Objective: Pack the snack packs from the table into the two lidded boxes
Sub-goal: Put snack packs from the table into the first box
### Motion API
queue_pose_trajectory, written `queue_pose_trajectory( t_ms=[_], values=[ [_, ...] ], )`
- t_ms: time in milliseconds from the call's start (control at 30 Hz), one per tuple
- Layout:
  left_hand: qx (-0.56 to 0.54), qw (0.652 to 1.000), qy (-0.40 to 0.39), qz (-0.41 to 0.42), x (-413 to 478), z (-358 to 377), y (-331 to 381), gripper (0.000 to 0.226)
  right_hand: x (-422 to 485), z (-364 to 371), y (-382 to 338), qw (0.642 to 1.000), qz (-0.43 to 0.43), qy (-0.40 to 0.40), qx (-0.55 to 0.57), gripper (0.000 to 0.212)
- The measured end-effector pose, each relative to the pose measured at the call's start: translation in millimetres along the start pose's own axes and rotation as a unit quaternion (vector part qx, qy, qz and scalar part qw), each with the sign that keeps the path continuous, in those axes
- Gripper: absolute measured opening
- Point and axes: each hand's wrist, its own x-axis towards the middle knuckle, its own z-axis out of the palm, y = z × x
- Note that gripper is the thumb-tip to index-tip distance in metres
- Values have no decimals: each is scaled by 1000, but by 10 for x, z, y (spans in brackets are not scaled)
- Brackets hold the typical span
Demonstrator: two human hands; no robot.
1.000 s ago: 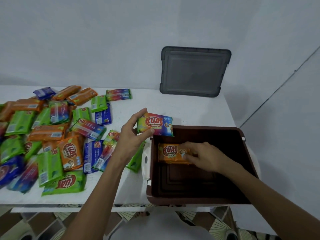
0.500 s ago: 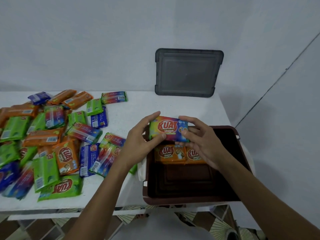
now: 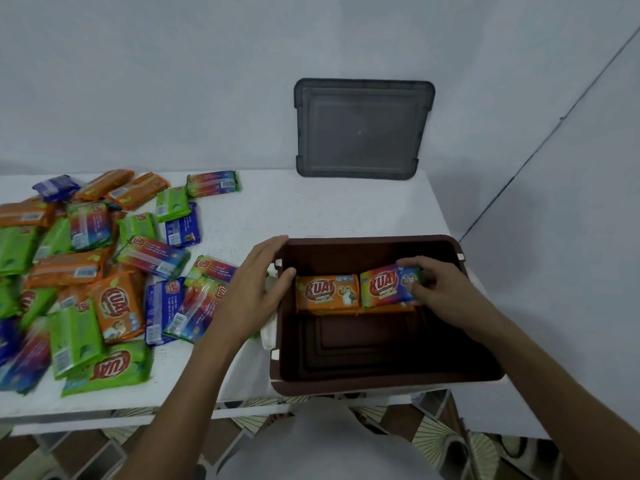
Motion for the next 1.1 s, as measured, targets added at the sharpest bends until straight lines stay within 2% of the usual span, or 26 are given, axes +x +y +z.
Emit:
queue_pose_trajectory(
  t_ms=[100,200,300,467,567,667,833,1000,1100],
  values=[
    [-5,1000,9,-6,-20,28,5,52,90,116,56,999,21,11,-40,37],
    [-3,1000,16,-8,-29,46,0,47,104,162,18,991,17,29,-130,39],
    [1,1000,20,-9,-37,59,-4,47,84,215,1,979,-5,8,-203,42],
    [-3,1000,26,-9,-45,74,-17,47,98,252,13,969,-10,-17,-245,43],
    [-15,999,26,-14,-55,79,-7,51,79,282,-1,950,-22,8,-312,38],
    [-20,1000,15,-12,-85,55,-11,51,-2,349,-201,936,-74,60,-339,38],
    [-47,998,37,-36,-322,-120,-197,41,-123,552,-807,945,-206,58,-247,35],
    [70,987,91,-116,-660,-473,-660,44,54,1040,-1325,916,-328,47,-227,32],
    [172,971,75,-147,-839,-620,-914,60,283,1409,-1536,892,-363,12,-269,34]
  ],
)
